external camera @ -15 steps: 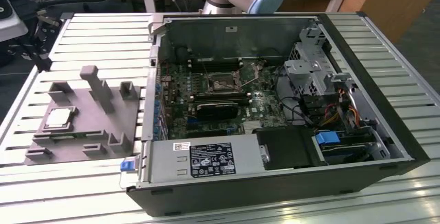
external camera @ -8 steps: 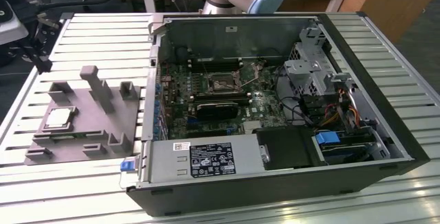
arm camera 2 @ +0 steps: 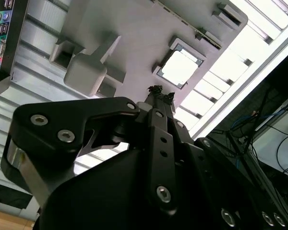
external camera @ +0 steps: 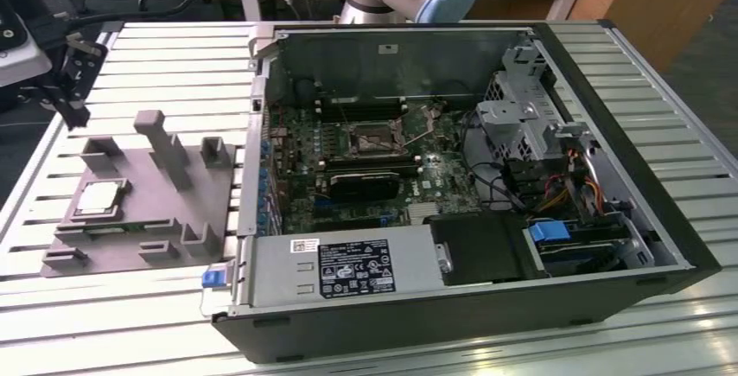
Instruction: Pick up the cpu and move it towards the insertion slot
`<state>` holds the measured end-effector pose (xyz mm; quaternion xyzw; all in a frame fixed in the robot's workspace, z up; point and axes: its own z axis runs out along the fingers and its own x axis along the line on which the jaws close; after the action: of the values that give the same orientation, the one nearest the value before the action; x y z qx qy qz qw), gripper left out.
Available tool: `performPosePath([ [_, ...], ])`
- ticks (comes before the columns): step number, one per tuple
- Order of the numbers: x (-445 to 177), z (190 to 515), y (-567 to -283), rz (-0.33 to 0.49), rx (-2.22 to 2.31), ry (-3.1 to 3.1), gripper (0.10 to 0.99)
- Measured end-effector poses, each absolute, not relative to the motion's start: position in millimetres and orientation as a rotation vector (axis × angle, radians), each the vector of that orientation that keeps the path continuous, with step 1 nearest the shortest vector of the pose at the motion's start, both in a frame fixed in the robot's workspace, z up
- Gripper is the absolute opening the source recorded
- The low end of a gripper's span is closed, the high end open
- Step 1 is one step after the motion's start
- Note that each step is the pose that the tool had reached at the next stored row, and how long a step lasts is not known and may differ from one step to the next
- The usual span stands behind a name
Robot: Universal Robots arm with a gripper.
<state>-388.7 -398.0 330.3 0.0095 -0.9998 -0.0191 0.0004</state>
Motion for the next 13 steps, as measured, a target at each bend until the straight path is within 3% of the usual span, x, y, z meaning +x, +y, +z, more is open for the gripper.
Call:
performPosePath([
  [13,-399.9,309.1,-398.0,-0.060,0.030,-3.147,0.102],
])
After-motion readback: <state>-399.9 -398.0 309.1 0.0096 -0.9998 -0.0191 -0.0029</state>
